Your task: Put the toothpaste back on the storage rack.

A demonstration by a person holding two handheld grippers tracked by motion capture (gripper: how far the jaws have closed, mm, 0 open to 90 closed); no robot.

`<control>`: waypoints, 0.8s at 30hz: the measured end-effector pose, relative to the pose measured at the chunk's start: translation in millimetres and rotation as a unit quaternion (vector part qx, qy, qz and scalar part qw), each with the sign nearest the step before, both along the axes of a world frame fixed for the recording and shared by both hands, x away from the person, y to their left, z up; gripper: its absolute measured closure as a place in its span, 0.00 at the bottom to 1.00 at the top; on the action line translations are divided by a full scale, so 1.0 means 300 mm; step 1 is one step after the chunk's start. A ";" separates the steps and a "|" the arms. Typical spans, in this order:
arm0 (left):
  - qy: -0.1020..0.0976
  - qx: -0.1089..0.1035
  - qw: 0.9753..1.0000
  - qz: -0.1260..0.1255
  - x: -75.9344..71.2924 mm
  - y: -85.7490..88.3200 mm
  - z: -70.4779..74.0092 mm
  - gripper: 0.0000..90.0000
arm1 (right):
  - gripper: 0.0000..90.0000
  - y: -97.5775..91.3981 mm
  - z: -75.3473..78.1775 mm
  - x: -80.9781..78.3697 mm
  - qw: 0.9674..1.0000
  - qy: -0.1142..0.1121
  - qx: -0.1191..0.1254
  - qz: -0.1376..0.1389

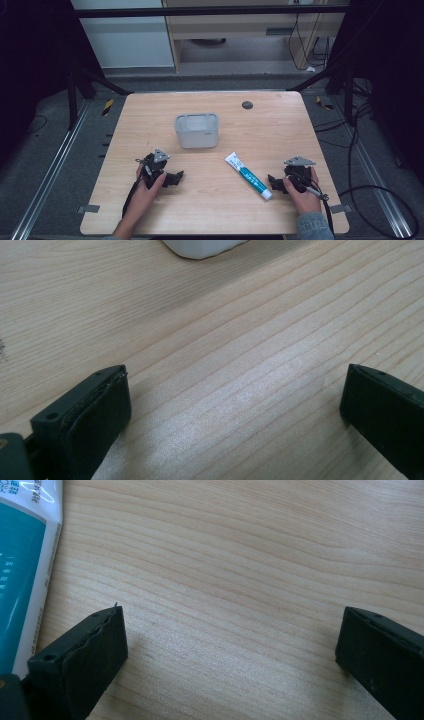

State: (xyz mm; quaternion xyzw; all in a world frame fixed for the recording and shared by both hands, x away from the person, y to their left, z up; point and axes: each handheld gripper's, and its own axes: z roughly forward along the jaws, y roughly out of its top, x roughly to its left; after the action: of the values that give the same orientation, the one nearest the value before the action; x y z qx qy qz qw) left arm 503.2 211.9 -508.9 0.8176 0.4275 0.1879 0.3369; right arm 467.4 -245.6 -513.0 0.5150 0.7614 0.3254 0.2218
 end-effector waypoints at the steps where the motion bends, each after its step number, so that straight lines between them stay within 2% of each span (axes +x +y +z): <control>1: 0.000 0.000 1.000 0.000 0.000 0.000 0.000 0.00 | 0.01 0.002 0.001 -0.001 1.000 0.002 0.002 -0.002; 3: 0.000 0.000 1.000 0.000 0.000 0.000 0.000 0.00 | 0.01 0.002 0.000 -0.001 1.000 -0.001 -0.001 -0.003; 4: 0.000 0.000 1.000 0.000 0.000 0.000 0.000 0.00 | 0.07 0.000 0.005 -0.006 1.000 0.002 0.003 -0.004; 6: 0.001 0.000 1.000 -0.001 0.001 0.000 0.000 0.00 | 0.10 -0.003 0.010 -0.008 1.000 0.004 0.004 -0.006; 7: 0.001 0.000 1.000 -0.001 0.001 0.000 0.000 0.00 | 0.11 -0.008 0.026 -0.015 1.000 0.010 0.017 -0.001; 8: 0.000 0.000 1.000 -0.001 0.003 -0.001 0.000 0.00 | 0.13 -0.011 0.053 -0.031 1.000 -0.002 0.019 0.003; 9: 0.000 0.000 1.000 -0.001 0.003 -0.001 0.000 0.00 | 0.13 -0.011 0.053 -0.031 1.000 -0.002 0.019 0.003; 10: 0.000 0.000 1.000 -0.002 0.005 -0.001 0.000 0.00 | 0.20 -0.007 0.102 -0.059 1.000 -0.018 -0.001 0.007; 11: 0.000 0.000 1.000 -0.002 0.005 -0.001 0.000 0.00 | 0.20 -0.007 0.102 -0.059 1.000 -0.018 -0.001 0.007; 12: 0.000 0.000 1.000 -0.001 0.005 -0.001 0.000 0.00 | 0.21 0.004 0.147 -0.081 1.000 -0.017 -0.003 0.016; 14: 0.000 0.000 1.000 -0.001 0.005 -0.001 0.000 0.00 | 0.23 0.010 0.162 -0.087 1.000 -0.018 -0.003 0.022; 15: 0.000 0.000 1.000 -0.002 0.007 -0.002 0.000 0.00 | 0.24 0.032 0.195 -0.099 0.999 -0.014 -0.021 0.044; 17: 0.000 0.000 1.000 -0.002 0.008 -0.002 0.000 0.00 | 0.26 0.044 0.207 -0.103 0.998 -0.013 -0.029 0.050; 18: 0.000 0.000 1.000 -0.002 0.008 -0.003 0.000 0.00 | 0.31 0.067 0.222 -0.109 0.998 -0.003 -0.031 0.062; 21: 0.000 0.000 1.000 -0.002 0.009 -0.004 0.000 0.00 | 0.32 0.102 0.228 -0.122 0.997 0.014 -0.023 0.078; 24: 0.000 0.000 1.000 -0.001 0.008 -0.004 0.000 0.00 | 0.33 0.124 0.219 -0.134 0.995 0.024 -0.026 0.091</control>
State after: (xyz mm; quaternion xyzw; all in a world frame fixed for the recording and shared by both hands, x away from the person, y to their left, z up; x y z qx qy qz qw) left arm 505.7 210.9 -508.8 0.8183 0.4265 0.1872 0.3368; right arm 427.1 -208.4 -447.2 0.4456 0.8184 0.3114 0.1862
